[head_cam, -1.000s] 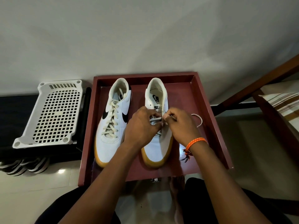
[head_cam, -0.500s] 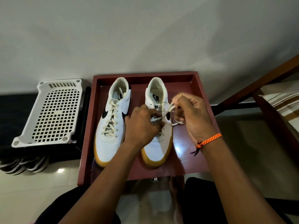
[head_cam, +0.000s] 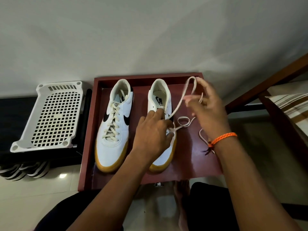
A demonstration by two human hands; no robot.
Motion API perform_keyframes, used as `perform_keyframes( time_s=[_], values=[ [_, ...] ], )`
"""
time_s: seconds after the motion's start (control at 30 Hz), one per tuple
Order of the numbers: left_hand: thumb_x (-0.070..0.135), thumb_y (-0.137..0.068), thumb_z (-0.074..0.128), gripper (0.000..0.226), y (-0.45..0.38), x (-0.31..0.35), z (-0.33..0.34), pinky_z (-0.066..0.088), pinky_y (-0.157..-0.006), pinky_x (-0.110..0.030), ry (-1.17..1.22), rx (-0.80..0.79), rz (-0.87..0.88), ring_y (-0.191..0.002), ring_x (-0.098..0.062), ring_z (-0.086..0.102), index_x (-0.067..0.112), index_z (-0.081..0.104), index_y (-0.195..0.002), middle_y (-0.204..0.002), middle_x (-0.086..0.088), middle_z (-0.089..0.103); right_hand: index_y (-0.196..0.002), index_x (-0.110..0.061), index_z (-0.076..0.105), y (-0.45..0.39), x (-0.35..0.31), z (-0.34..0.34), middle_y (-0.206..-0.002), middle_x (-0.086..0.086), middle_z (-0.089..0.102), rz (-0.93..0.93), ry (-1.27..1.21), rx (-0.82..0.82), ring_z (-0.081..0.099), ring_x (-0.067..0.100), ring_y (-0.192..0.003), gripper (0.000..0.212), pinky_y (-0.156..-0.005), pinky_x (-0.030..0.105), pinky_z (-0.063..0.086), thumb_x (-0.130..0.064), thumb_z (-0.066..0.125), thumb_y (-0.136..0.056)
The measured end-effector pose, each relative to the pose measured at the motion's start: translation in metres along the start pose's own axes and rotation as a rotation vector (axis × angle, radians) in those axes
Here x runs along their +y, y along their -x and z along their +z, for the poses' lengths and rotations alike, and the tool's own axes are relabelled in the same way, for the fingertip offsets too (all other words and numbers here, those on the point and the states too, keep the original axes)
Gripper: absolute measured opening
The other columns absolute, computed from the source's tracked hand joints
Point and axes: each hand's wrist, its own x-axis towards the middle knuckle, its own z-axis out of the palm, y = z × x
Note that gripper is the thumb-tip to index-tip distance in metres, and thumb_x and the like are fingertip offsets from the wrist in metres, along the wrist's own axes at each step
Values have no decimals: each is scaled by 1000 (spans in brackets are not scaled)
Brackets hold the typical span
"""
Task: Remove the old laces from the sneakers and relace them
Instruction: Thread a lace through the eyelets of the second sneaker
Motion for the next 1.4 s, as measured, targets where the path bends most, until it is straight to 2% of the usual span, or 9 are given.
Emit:
perform_keyframes(
  time_s=[0.07,0.17,0.37,0.57,0.7,0.9,1.07,1.23,1.4],
  values=[
    [34,-88,79,15,0,2,1,40,-72,-37,32,2,-11,-96,-25,57,27,77,-101,-100,5,54,-150,-46,50,3,17,3,-121,-8,70,-25,438,0,67,7,-100,67,-84,26,55,-12,68,-94],
    [24,-91,76,10,-2,-3,-7,47,-68,-36,160,44,-23,-91,-19,61,26,73,-100,-96,11,60,-104,-32,79,6,22,11,-112,-6,69,-183,706,82,64,14,-105,29,-90,30,51,-11,62,-95],
    [14,-96,74,11,-1,-22,-28,58,-69,-35,756,90,-204,-75,-12,71,20,81,-101,-89,8,77,-105,-21,84,12,9,25,-93,-9,78,-170,406,-349,70,3,-84,26,-75,19,53,-3,67,-97],
    [19,-95,78,10,3,-42,-54,43,-54,-29,1126,119,-394,-54,-29,53,16,86,-102,-69,-18,72,-97,-14,84,18,2,28,-86,14,76,-104,239,-480,64,19,-72,7,-71,28,53,-15,77,-95],
    [20,-93,80,14,2,-41,-53,47,-67,-38,1170,64,-387,-55,-24,54,11,85,-102,-70,-15,73,-94,-24,83,12,15,16,-88,36,66,-7,290,-616,59,38,-70,22,-72,48,51,-45,80,-88],
    [33,-90,74,21,0,-44,-68,40,-59,-25,1377,128,-454,-61,-16,55,16,85,-95,-80,-7,72,-90,-14,82,9,14,10,-79,17,73,-11,262,-542,62,41,-69,13,-67,49,54,-20,74,-98],
    [39,-87,75,29,1,-60,-78,48,-60,-20,1480,142,-491,-72,-9,59,13,82,-97,-78,1,67,-85,-19,82,5,26,-6,-46,-19,55,103,656,-627,48,-1,-46,14,-58,23,37,-8,76,-92],
    [28,-91,73,22,1,-50,-71,45,-58,-20,1416,52,-463,-65,-13,55,10,84,-99,-75,-4,67,-117,-28,78,20,-7,31,-61,14,38,-72,157,-427,34,15,-54,27,-54,25,33,-10,66,-101],
    [26,-88,77,20,1,-45,-67,47,-58,-20,1392,35,-464,-68,-19,57,11,85,-97,-76,-12,71,-100,-11,79,32,-10,48,-72,7,72,-133,139,-508,59,5,-62,11,-64,24,49,-16,69,-99]
  ],
)
